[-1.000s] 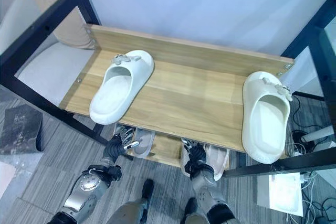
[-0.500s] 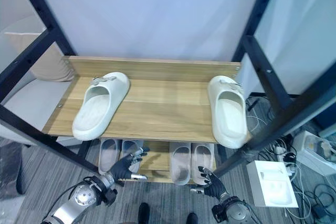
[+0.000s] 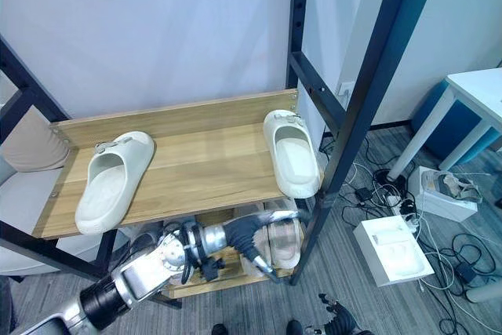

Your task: Arrange the slippers neatly on the shoe rack.

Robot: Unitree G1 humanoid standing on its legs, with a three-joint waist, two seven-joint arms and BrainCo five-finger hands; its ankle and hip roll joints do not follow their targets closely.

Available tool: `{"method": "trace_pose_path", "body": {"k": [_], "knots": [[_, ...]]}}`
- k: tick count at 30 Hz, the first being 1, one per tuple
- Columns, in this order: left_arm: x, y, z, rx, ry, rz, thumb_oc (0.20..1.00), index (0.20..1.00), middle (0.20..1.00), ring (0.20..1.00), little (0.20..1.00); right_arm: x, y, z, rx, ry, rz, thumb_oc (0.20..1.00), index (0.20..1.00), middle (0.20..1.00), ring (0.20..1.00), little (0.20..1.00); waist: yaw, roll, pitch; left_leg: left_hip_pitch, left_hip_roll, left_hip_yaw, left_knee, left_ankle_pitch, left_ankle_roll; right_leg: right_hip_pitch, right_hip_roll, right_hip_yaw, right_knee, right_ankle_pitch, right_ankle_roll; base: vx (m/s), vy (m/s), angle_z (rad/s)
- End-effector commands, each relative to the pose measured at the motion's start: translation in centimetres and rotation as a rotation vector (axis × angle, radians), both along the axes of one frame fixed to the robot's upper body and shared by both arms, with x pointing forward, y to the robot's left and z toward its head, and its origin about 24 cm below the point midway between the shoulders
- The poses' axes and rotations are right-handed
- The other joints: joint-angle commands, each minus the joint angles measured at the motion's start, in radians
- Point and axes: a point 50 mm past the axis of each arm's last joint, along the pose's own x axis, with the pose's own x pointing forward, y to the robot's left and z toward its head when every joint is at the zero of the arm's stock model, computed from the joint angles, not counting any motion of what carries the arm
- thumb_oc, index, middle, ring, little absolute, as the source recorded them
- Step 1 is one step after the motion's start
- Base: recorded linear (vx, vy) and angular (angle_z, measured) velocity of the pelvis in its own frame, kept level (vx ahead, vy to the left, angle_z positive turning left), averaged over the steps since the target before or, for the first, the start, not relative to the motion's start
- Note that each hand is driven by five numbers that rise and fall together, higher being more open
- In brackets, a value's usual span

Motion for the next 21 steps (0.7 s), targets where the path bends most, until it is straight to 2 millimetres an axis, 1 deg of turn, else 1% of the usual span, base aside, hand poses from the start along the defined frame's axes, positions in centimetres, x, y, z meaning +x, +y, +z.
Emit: {"method": "trace_pose_path", "body": {"k": [1, 3, 4, 5, 6, 7, 9, 10, 11, 12, 13, 14, 16, 17, 18, 19, 20, 21], "knots": [[0.6, -0.7, 5.0, -0.186, -0.099, -0.051, 1.000, 1.000, 1.000, 1.000, 1.000, 3.1, 0.5, 1.3, -0.001, -0.119, 0.021, 1.000, 1.000, 1.000, 1.000, 1.000, 0.001, -0.015, 0.046, 0.081, 0.006, -0.003, 0.000, -0.090, -0.025, 0.014, -0.032, -0.034, 0.001, 0.001, 0.064, 0.00, 0.000, 0.00], [0.7, -0.6, 6.4, -0.259, -0.112, -0.037, 1.000, 1.000, 1.000, 1.000, 1.000, 3.0, 0.8, 1.1, 0.016, -0.120, 0.001, 1.000, 1.000, 1.000, 1.000, 1.000, 0.001, -0.013, 0.045, 0.083, 0.005, -0.004, 0.000, -0.089, -0.026, 0.017, -0.033, -0.036, 0.001, 0.001, 0.062, 0.00, 0.000, 0.00], [0.7, -0.6, 6.4, -0.260, -0.112, -0.036, 1.000, 1.000, 1.000, 1.000, 1.000, 3.0, 0.8, 1.1, 0.016, -0.120, 0.002, 1.000, 1.000, 1.000, 1.000, 1.000, 0.001, -0.013, 0.046, 0.083, 0.005, -0.004, 0.000, -0.089, -0.026, 0.018, -0.033, -0.037, 0.001, 0.001, 0.062, 0.00, 0.000, 0.00], [0.9, 0.0, 8.0, -0.345, -0.130, -0.010, 1.000, 1.000, 1.000, 1.000, 1.000, 2.9, 1.1, 1.0, 0.030, -0.121, -0.014, 1.000, 1.000, 1.000, 1.000, 1.000, 0.004, -0.013, 0.045, 0.083, 0.006, -0.007, 0.000, -0.088, -0.027, 0.019, -0.033, -0.039, 0.001, 0.000, 0.062, 0.00, 0.000, 0.00], [1.2, 1.2, 9.5, -0.424, -0.190, 0.065, 1.000, 1.000, 1.000, 1.000, 1.000, 2.8, 1.2, 0.9, 0.041, -0.126, -0.043, 1.000, 1.000, 1.000, 1.000, 1.000, 0.013, -0.015, 0.044, 0.082, 0.007, -0.010, 0.000, -0.087, -0.028, 0.022, -0.032, -0.045, 0.001, -0.001, 0.061, 0.01, -0.038, 0.02], [1.6, 2.3, 10.3, -0.470, -0.232, 0.135, 1.000, 1.000, 1.000, 1.000, 1.000, 2.7, 1.4, 0.9, 0.054, -0.130, -0.059, 1.000, 1.000, 1.000, 1.000, 1.000, 0.022, -0.017, 0.044, 0.082, 0.007, -0.013, 0.000, -0.085, -0.029, 0.024, -0.032, -0.049, 0.001, -0.002, 0.060, 0.01, -0.039, 0.02], [2.2, 4.0, 11.1, -0.508, -0.292, 0.244, 1.000, 1.000, 1.000, 1.000, 1.000, 2.5, 1.6, 0.7, 0.071, -0.128, -0.087, 1.000, 1.000, 1.000, 1.000, 1.000, 0.035, -0.020, 0.043, 0.082, 0.008, -0.017, 0.000, -0.084, -0.031, 0.031, -0.030, -0.054, 0.001, -0.005, 0.058, 0.01, -0.038, 0.06], [2.5, 5.1, 11.6, -0.509, -0.363, 0.327, 1.000, 1.000, 1.000, 1.000, 1.000, 2.5, 1.8, 0.6, 0.081, -0.129, -0.099, 1.000, 1.000, 1.000, 1.000, 1.000, 0.041, -0.022, 0.043, 0.084, 0.010, -0.019, 0.000, -0.084, -0.032, 0.035, -0.030, -0.060, 0.001, -0.008, 0.057, 0.01, -0.041, 0.08], [2.9, 6.7, 12.3, -0.500, -0.470, 0.435, 1.000, 1.000, 1.000, 1.000, 1.000, 2.0, 1.9, 0.3, 0.091, -0.115, -0.113, 1.000, 1.000, 1.000, 1.000, 1.000, 0.048, -0.024, 0.045, 0.087, 0.010, -0.023, 0.000, -0.084, -0.033, 0.041, -0.027, -0.061, 0.001, -0.012, 0.056, 0.01, -0.041, 0.08], [3.0, 7.7, 12.6, -0.513, -0.509, 0.495, 1.000, 1.000, 1.000, 1.000, 1.000, 1.8, 1.9, 0.1, 0.093, -0.104, -0.124, 1.000, 1.000, 1.000, 1.000, 1.000, 0.057, -0.026, 0.043, 0.085, 0.010, -0.025, 0.000, -0.083, -0.034, 0.042, -0.026, -0.062, 0.001, -0.014, 0.054, 0.02, -0.036, 0.06], [3.3, 8.8, 12.7, -0.498, -0.559, 0.574, 1.000, 1.000, 1.000, 1.000, 1.000, 1.8, 2.0, -0.1, 0.093, -0.099, -0.132, 1.000, 1.000, 1.000, 1.000, 1.000, 0.063, -0.025, 0.043, 0.085, 0.011, -0.027, 0.000, -0.082, -0.036, 0.044, -0.025, -0.065, 0.001, -0.015, 0.053, 0.01, -0.022, 0.10], [3.3, 8.8, 12.7, -0.497, -0.560, 0.577, 1.000, 1.000, 1.000, 1.000, 1.000, 1.9, 2.0, -0.1, 0.093, -0.099, -0.130, 1.000, 1.000, 1.000, 1.000, 1.000, 0.061, -0.026, 0.043, 0.086, 0.011, -0.027, 0.000, -0.082, -0.036, 0.044, -0.025, -0.066, 0.001, -0.015, 0.053, 0.02, -0.021, 0.12], [4.0, 11.5, 12.3, -0.415, -0.667, 0.760, 1.000, 1.000, 1.000, 1.000, 1.000, 1.9, 2.2, -0.1, 0.101, -0.103, -0.135, 1.000, 1.000, 1.000, 1.000, 1.000, 0.074, -0.026, 0.042, 0.087, 0.013, -0.030, 0.000, -0.081, -0.038, 0.049, -0.023, -0.069, 0.001, -0.019, 0.051, 0.02, -0.021, 0.11], [4.2, 12.9, 12.5, -0.369, -0.749, 0.850, 1.000, 1.000, 1.000, 1.000, 1.000, 1.9, 2.2, -0.1, 0.102, -0.104, -0.134, 1.000, 1.000, 1.000, 1.000, 1.000, 0.079, -0.026, 0.041, 0.088, 0.014, -0.032, 0.000, -0.082, -0.038, 0.050, -0.022, -0.071, 0.001, -0.020, 0.050, 0.02, -0.022, 0.05], [4.2, 13.7, 12.4, -0.347, -0.776, 0.899, 1.000, 1.000, 1.000, 1.000, 1.000, 1.9, 2.1, -0.1, 0.100, -0.105, -0.140, 1.000, 1.000, 1.000, 1.000, 1.000, 0.085, -0.026, 0.041, 0.089, 0.014, -0.033, 0.000, -0.082, -0.038, 0.051, -0.022, -0.072, 0.001, -0.021, 0.050, 0.04, -0.025, 0.02], [4.1, 16.0, 12.3, -0.247, -0.880, 1.016, 1.000, 1.000, 1.000, 1.000, 1.000, 2.0, 2.2, 0.0, 0.108, -0.115, -0.143, 1.000, 1.000, 1.000, 1.000, 1.000, 0.094, -0.024, 0.038, 0.091, 0.014, -0.035, 0.000, -0.083, -0.038, 0.054, -0.020, -0.073, 0.001, -0.024, 0.049, 0.03, -0.016, 0.01], [4.1, 16.0, 12.2, -0.245, -0.882, 1.019, 1.000, 1.000, 1.000, 1.000, 1.000, 2.0, 2.2, 0.0, 0.109, -0.114, -0.141, 1.000, 1.000, 1.000, 1.000, 1.000, 0.092, -0.024, 0.038, 0.092, 0.014, -0.035, 0.000, -0.083, -0.038, 0.054, -0.020, -0.073, 0.001, -0.024, 0.049, 0.03, -0.012, 0.02], [3.8, 16.6, 12.1, -0.213, -0.905, 1.043, 1.000, 1.000, 1.000, 1.000, 1.000, 2.0, 2.1, 0.0, 0.108, -0.113, -0.143, 1.000, 1.000, 1.000, 1.000, 1.000, 0.095, -0.023, 0.037, 0.093, 0.014, -0.035, 0.000, -0.084, -0.039, 0.056, -0.020, -0.073, 0.001, -0.026, 0.048, 0.02, -0.006, 0.05]]}}
